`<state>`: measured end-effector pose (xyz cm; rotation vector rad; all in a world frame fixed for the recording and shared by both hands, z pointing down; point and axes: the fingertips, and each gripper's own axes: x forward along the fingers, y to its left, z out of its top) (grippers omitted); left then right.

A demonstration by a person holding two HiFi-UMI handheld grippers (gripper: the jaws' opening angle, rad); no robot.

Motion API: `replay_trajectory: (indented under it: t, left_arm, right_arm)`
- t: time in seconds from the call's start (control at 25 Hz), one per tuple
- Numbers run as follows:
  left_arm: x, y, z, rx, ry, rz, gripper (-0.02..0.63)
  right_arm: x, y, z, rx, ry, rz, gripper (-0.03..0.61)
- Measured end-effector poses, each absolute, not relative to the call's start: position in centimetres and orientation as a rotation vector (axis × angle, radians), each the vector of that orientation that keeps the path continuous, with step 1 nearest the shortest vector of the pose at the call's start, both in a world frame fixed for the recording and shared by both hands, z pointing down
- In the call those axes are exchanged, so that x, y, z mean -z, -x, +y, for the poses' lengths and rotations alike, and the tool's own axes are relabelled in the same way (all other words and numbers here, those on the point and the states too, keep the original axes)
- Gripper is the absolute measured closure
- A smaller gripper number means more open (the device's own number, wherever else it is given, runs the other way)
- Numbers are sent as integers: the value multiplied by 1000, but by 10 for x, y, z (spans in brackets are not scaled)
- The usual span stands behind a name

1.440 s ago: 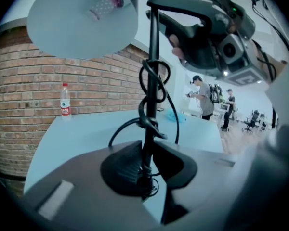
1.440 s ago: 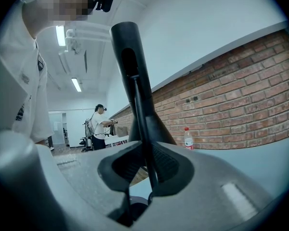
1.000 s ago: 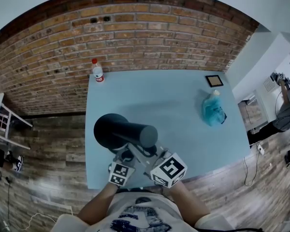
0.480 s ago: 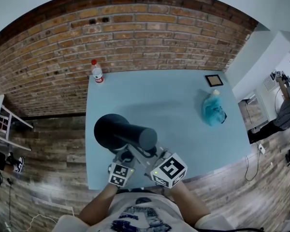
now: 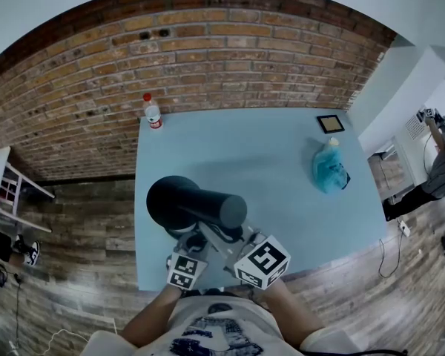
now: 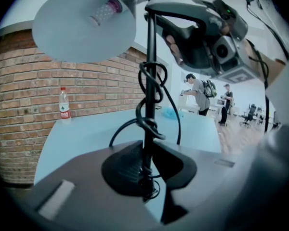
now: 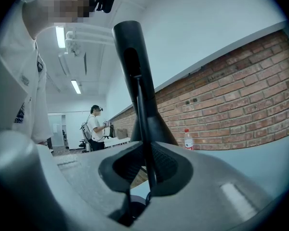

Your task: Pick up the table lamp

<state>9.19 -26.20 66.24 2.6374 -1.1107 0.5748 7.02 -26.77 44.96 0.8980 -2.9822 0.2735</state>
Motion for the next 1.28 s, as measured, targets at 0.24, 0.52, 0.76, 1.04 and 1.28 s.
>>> replay_trajectory:
  t: [0.24,0.52,0.76,1.04,1.28]
  left_arm:
    - [-651,-92,-261,-578,-2662,-1118,561]
    - [-629,-97,-260,-557,-2689,-1138,561]
    - [-611,-102,-257,-554,-2730,-1139,563]
    - [-593,-109,-257,-542,-2757,-1153,563]
    - [-580,-114,-262,-528,-2777,-1153,565]
  right_arm:
    - [-437,-71,-262,-230,-897,-3003,538]
    - [-415,-77,-254,-166,-912,-3025,538]
    - [-397,-84,-248,-123,-934,-3041,540]
    - [-379,-89,-245,-66,-923,-3048,541]
    - [-367,-90,-245,-18,-914,-3056,541]
